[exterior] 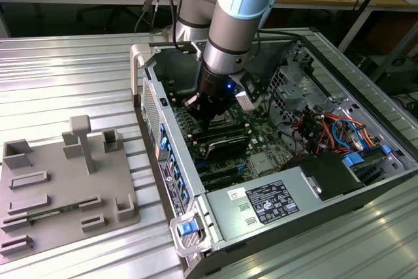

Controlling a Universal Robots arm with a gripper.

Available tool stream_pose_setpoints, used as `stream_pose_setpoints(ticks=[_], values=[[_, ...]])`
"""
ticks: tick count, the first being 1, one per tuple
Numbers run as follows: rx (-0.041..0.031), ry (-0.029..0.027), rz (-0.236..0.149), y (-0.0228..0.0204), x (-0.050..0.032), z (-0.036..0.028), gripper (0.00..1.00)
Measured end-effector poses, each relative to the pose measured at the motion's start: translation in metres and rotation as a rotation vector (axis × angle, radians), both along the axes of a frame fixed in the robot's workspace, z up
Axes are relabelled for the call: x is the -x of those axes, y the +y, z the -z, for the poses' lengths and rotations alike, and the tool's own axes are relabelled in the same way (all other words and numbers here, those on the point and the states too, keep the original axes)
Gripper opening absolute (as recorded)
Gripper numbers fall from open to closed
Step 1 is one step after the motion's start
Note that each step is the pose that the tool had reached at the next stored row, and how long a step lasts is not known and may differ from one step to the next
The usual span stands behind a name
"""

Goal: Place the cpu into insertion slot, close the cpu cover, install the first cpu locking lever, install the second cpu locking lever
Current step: 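Install the second cpu locking lever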

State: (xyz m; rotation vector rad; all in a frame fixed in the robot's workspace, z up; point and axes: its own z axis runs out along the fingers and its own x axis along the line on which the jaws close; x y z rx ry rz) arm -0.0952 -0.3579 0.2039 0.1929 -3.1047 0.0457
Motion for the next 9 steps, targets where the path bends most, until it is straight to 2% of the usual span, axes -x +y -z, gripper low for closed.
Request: stream_pose_setpoints(ticks=[7, 8, 9], values=[[-0.0005, -0.0001, 0.0, 0.0042, 0.0, -0.0004, 0.11], [-0.0014, -0.001, 0.0, 0.0044, -0.0002, -0.0015, 0.11], [-0.0004, -0.0003, 0.0, 0.0044, -0.0001, -0.0055, 0.11]])
